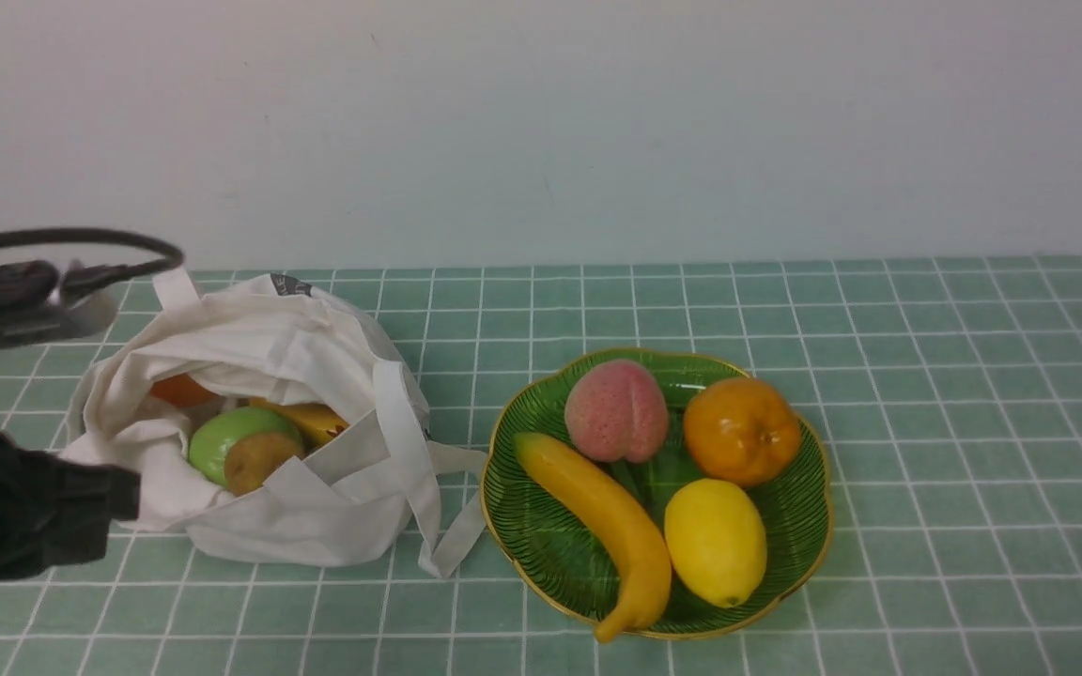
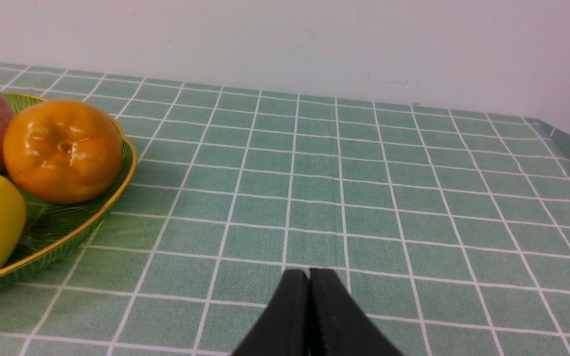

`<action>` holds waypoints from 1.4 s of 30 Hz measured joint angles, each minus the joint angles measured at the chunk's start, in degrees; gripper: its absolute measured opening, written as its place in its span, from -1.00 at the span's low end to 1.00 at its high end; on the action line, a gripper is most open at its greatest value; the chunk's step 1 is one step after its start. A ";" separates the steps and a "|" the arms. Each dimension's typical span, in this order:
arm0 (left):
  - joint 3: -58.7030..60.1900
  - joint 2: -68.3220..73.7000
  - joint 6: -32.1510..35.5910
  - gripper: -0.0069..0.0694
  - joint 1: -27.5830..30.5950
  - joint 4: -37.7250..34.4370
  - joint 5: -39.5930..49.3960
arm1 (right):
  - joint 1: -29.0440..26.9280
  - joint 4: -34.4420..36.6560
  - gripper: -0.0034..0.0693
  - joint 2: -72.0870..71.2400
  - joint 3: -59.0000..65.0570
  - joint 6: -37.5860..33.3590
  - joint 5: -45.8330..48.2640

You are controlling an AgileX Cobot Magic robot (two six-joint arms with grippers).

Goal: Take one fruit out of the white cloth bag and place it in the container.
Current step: 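Reach into the cloth bag and grasp the kiwi with the left gripper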

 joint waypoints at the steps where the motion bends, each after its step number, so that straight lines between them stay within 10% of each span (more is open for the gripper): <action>1: -1.08 2.14 1.35 -0.84 0.00 -0.06 -0.31 | 0.00 0.00 -0.95 0.00 0.00 0.00 0.00; 14: -12.76 19.74 12.83 -0.74 -5.86 0.23 -8.62 | 0.00 0.00 -0.95 0.00 0.00 0.00 0.00; 28: -13.10 30.11 12.83 0.63 -7.31 1.40 -13.03 | 0.00 0.00 -0.95 0.00 0.00 0.00 0.00; 42: -13.45 35.34 12.27 0.53 -7.31 1.29 -8.64 | 0.00 0.00 -0.95 0.00 0.00 0.00 0.00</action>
